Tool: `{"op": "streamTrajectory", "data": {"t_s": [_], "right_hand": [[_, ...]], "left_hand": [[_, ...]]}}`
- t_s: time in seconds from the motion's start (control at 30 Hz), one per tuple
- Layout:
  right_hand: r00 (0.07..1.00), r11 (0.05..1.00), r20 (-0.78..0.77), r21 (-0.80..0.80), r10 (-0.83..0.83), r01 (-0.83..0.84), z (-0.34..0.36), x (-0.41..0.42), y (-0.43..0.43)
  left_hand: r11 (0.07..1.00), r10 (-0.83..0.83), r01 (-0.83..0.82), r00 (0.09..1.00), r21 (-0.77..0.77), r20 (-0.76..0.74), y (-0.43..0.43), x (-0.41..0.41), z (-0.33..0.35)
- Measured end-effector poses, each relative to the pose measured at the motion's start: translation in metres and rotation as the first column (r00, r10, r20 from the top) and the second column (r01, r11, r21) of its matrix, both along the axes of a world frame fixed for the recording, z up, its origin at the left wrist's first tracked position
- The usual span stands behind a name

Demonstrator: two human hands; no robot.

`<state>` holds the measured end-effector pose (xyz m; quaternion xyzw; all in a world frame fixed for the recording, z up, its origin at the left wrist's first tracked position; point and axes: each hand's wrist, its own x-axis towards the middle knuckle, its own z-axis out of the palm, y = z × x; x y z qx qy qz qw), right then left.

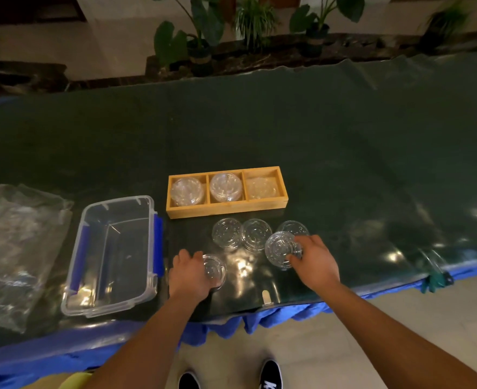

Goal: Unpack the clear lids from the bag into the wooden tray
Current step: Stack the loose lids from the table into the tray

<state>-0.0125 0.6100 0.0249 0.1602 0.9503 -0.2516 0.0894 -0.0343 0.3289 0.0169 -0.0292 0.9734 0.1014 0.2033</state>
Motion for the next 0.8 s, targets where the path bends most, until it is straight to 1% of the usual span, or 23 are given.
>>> {"op": "streamTrajectory", "data": {"t_s": [0.07, 0.13, 0.17, 0.23, 0.27, 0.3, 0.37, 0.4, 0.47, 0.53, 0.57, 0.6, 0.67, 0.73, 0.8], "right_hand": [[1.000, 1.000, 0.003, 0.006, 0.006, -0.006, -0.002, -0.003, 0.002], [1.000, 1.000, 0.016, 0.017, 0.005, -0.006, -0.004, -0.006, 0.003], [1.000, 1.000, 0.027, 0.025, 0.007, -0.008, -0.005, -0.008, 0.003], [0.998, 0.999, 0.063, 0.045, 0.026, -0.029, -0.006, -0.014, 0.002], [0.995, 0.997, 0.086, 0.059, 0.044, -0.049, -0.005, -0.016, 0.001], [0.992, 0.995, 0.109, 0.073, 0.063, -0.071, -0.005, -0.019, 0.000], [0.987, 0.990, 0.137, 0.108, 0.080, -0.095, -0.004, -0.022, -0.003], [0.988, 0.989, 0.136, 0.119, 0.074, -0.091, -0.003, -0.023, -0.004], [0.994, 0.995, 0.107, 0.091, 0.036, -0.046, -0.002, -0.025, -0.004], [0.997, 1.000, 0.078, 0.007, -0.028, 0.028, 0.001, -0.025, -0.001], [0.996, 0.997, 0.069, -0.039, -0.058, 0.061, 0.002, -0.024, 0.002], [0.994, 0.992, 0.061, -0.084, -0.085, 0.090, 0.003, -0.023, 0.004], [0.986, 0.968, 0.052, -0.192, -0.156, 0.163, 0.004, -0.019, 0.010], [0.964, 0.909, 0.037, -0.325, -0.263, 0.260, 0.006, -0.017, 0.018], [0.926, 0.837, 0.017, -0.420, -0.378, 0.350, 0.009, -0.020, 0.029]], "left_hand": [[0.999, 0.034, -0.034, 0.999, 0.023, 0.000, -0.001, -0.001, 0.003], [0.997, 0.057, -0.056, 0.998, 0.046, -0.037, -0.001, 0.001, 0.005], [0.993, 0.080, -0.075, 0.995, 0.086, -0.053, -0.001, 0.002, 0.004], [0.951, 0.182, -0.168, 0.983, 0.260, -0.033, 0.000, 0.005, 0.001], [0.901, 0.251, -0.237, 0.968, 0.364, 0.009, 0.001, 0.007, -0.001], [0.830, 0.326, -0.320, 0.943, 0.456, 0.068, 0.002, 0.008, -0.002], [0.635, 0.478, -0.501, 0.853, 0.588, 0.211, 0.005, 0.009, -0.003], [0.533, 0.532, -0.567, 0.802, 0.629, 0.272, 0.007, 0.009, -0.004], [0.362, 0.579, -0.632, 0.729, 0.685, 0.367, 0.009, 0.010, -0.002], [0.222, 0.580, -0.668, 0.676, 0.711, 0.454, 0.012, 0.010, 0.000], [0.169, 0.573, -0.677, 0.659, 0.717, 0.487, 0.013, 0.011, 0.002], [0.133, 0.566, -0.682, 0.648, 0.719, 0.510, 0.015, 0.012, 0.003], [0.100, 0.549, -0.690, 0.639, 0.717, 0.538, 0.016, 0.013, 0.004], [0.082, 0.541, -0.694, 0.634, 0.716, 0.552, 0.015, 0.014, 0.004], [0.078, 0.545, -0.693, 0.631, 0.716, 0.551, 0.013, 0.016, 0.002]]}}
